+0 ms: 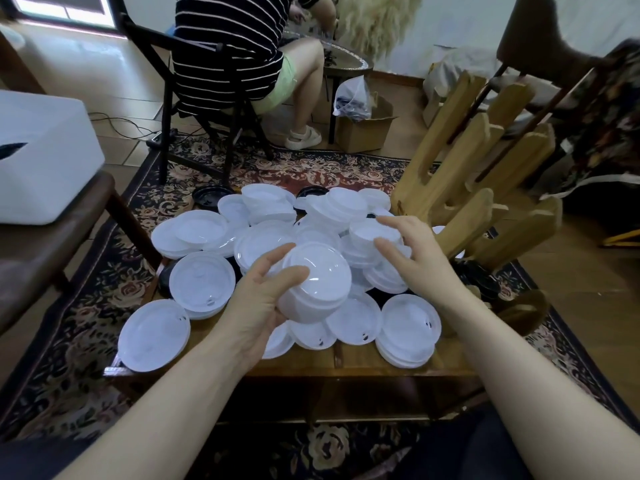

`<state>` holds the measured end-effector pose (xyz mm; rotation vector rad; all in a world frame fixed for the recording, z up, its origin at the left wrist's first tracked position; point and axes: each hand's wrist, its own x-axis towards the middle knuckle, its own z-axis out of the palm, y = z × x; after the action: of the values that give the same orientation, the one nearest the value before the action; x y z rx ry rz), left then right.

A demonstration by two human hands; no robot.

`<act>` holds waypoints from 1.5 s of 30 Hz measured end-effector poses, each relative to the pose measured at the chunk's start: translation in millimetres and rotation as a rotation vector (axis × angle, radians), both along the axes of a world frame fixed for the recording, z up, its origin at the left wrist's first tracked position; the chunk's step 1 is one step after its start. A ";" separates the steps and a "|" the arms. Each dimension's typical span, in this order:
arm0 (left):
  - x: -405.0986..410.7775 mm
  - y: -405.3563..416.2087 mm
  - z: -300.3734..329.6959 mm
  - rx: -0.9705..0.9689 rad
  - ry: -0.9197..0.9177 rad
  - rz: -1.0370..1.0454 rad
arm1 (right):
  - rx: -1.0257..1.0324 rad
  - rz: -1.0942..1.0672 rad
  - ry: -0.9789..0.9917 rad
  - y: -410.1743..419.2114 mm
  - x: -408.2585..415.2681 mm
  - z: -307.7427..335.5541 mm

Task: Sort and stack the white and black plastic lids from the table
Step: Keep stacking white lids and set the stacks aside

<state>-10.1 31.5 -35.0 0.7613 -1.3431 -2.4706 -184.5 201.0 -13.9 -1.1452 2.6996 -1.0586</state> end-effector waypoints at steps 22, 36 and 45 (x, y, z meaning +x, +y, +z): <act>0.0 -3.5 6.6 0.042 -0.079 0.030 | 0.066 -0.151 -0.177 0.8 -15.9 0.9; 0.2 -1.5 4.8 0.018 -0.076 -0.013 | -0.654 -0.441 -0.654 13.0 8.8 31.4; 1.5 6.5 2.7 -0.020 -0.037 -0.063 | -0.835 -0.184 -1.237 7.4 50.4 23.2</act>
<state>-8.7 38.1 -32.3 0.7753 -1.4242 -2.4988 -134.2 208.4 9.3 -0.0254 1.3823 -2.0525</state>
